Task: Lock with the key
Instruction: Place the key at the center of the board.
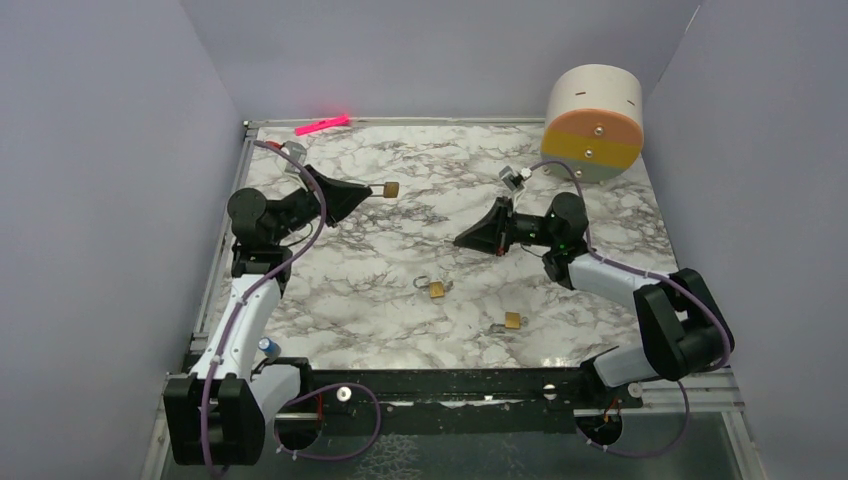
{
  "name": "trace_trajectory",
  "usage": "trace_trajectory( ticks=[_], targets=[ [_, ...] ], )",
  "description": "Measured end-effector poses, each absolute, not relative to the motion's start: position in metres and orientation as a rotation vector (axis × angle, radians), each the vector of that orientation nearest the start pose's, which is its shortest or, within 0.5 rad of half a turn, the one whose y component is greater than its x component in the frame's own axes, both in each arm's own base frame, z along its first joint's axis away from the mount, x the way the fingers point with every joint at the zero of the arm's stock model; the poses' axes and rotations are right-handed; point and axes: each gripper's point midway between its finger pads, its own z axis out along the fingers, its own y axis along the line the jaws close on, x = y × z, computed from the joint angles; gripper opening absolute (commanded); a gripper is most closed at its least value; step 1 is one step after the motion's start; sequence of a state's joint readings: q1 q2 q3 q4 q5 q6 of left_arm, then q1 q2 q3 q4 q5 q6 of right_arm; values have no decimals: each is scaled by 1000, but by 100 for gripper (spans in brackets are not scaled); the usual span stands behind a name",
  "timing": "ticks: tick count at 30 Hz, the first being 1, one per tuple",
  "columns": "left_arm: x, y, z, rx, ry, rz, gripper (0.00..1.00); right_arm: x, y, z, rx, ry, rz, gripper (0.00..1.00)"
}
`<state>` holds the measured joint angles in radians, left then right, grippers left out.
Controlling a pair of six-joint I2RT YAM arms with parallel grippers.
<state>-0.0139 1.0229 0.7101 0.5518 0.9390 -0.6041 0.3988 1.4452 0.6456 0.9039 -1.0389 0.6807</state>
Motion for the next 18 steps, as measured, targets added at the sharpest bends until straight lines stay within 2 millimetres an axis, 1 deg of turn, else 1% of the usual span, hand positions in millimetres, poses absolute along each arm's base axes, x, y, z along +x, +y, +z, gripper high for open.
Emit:
trace_trajectory(
  ticks=[4,7,12,13,15,18],
  targets=[
    [301,-159,319,400,1489,-1125,0,249,281,206,-677,1651,1572,1],
    [311,-153,308,356,1529,-1118,0,253,279,201,-638,1667,1552,1],
    [328,-140,286,256,1611,-1036,0,279,271,198,-549,1687,1498,1],
    [333,-135,278,219,1646,-996,0,287,271,197,-528,1701,1479,1],
    [342,-128,268,169,1695,-931,0,303,271,197,-485,1727,1429,1],
    [356,-121,253,96,1765,-827,0,331,267,201,-402,1758,1318,1]
  ],
)
